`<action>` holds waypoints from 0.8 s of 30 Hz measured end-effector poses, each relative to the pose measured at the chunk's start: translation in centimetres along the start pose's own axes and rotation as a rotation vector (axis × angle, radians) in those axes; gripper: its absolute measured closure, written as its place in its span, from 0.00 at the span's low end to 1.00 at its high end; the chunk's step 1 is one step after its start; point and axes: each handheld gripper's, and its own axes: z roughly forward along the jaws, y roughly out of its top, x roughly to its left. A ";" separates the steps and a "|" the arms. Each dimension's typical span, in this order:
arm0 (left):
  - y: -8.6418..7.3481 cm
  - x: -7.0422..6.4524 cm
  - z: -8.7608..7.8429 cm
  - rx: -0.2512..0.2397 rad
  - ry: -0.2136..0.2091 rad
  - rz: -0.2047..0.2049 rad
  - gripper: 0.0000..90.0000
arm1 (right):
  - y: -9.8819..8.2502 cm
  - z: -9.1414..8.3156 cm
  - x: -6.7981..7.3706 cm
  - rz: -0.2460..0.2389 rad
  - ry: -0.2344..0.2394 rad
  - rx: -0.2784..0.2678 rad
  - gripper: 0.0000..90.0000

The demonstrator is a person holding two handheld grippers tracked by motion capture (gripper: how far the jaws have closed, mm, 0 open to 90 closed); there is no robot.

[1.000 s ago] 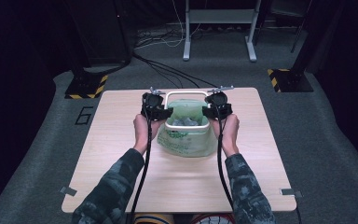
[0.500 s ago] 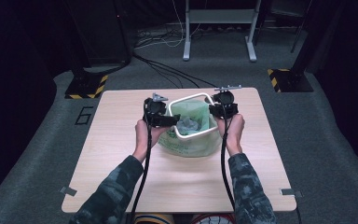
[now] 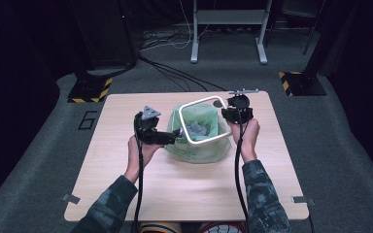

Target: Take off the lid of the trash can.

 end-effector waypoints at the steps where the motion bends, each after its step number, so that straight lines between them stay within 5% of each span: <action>1: -0.7 0.0 -0.2 0.002 0.007 0.008 0.00 | 0.0 -0.1 -0.1 0.003 0.000 -0.001 0.86; 6: -4.0 0.5 -0.5 0.042 0.013 0.017 0.00 | 0.0 -0.4 -0.4 0.010 0.010 -0.009 0.86; 12: -10.0 1.8 0.3 0.168 0.027 0.025 0.00 | 0.0 -1.0 -0.6 0.009 0.021 -0.022 0.86; 19: -16.2 3.6 1.5 0.277 0.096 0.016 0.00 | 0.0 -1.5 -0.8 0.006 0.024 -0.026 0.86; 24: -17.3 3.8 1.6 0.238 0.107 -0.005 0.00 | 0.1 -1.6 -0.8 -0.005 0.024 -0.026 0.86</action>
